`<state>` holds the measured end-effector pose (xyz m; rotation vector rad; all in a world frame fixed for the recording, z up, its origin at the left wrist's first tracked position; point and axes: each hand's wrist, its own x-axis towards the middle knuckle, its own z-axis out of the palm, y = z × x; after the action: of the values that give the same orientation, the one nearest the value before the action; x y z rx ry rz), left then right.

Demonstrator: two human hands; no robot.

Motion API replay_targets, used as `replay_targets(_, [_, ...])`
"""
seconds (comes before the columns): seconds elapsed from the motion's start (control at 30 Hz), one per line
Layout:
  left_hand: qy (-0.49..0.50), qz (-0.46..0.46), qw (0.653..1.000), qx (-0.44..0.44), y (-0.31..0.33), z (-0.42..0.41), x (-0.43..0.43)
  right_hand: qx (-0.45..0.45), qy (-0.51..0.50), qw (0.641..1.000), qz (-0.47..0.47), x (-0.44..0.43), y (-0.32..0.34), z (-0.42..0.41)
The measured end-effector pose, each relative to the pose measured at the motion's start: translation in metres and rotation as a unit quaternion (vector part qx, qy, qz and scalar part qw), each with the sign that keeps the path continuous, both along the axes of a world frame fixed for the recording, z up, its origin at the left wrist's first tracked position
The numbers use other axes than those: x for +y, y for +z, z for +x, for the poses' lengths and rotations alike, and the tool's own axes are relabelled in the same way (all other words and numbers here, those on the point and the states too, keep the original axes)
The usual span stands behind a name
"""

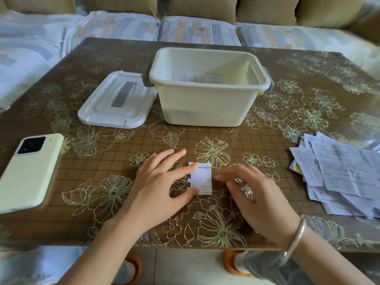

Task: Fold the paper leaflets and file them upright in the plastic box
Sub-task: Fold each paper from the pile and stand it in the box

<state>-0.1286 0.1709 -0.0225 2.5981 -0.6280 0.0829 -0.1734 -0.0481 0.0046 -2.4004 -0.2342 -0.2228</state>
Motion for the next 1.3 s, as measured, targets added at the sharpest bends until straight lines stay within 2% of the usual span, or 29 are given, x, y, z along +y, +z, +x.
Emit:
replay_targets(0.07, [-0.001,-0.001,1.000,0.001,0.001,0.000,0.000,0.054,-0.083,0.995,0.016,0.012,0.005,0.009])
replay_targets(0.17, [-0.003,0.003,1.000,0.001,0.002,0.000,0.000,0.163,-0.105,0.976,0.096,0.025,0.009,0.017])
replay_targets(0.3, [-0.001,-0.002,1.000,-0.002,0.001,-0.001,-0.001,0.278,-0.131,0.910,0.280,0.027,0.016,0.021])
replay_targets(0.47, [-0.003,-0.008,1.000,-0.004,0.000,0.001,-0.001,0.304,-0.104,0.928,0.190,0.031,0.014,0.025])
replay_targets(0.57, [-0.002,-0.029,1.000,-0.011,0.002,0.002,-0.002,0.275,-0.081,0.949,0.131,0.032,0.017,0.028])
replay_targets(0.67, [0.040,-0.142,0.989,-0.007,0.014,0.009,-0.003,0.175,-0.063,0.981,0.053,0.031,0.030,0.036])
replay_targets(0.73, [0.057,-0.202,0.976,-0.054,0.030,0.019,-0.003,0.104,-0.049,0.993,0.023,0.029,0.046,0.048])
replay_targets(0.83, [0.067,-0.235,0.959,-0.145,0.059,0.037,-0.004,-0.007,-0.032,0.999,-0.014,0.029,0.072,0.073])
replay_targets(0.97, [0.072,-0.261,0.948,-0.165,0.097,0.066,-0.004,-0.067,-0.010,0.997,0.042,0.032,0.108,0.112])
replay_targets(1.07, [0.095,-0.261,0.942,-0.189,0.113,0.095,0.003,-0.125,-0.013,0.992,0.034,0.022,0.130,0.152])
replay_targets(1.17, [0.137,-0.251,0.934,-0.214,0.119,0.131,0.012,-0.110,-0.009,0.993,-0.041,0.010,0.141,0.202])
replay_targets(1.3, [0.150,-0.230,0.941,-0.197,0.108,0.161,0.011,-0.052,0.044,0.982,-0.175,0.012,0.132,0.236])
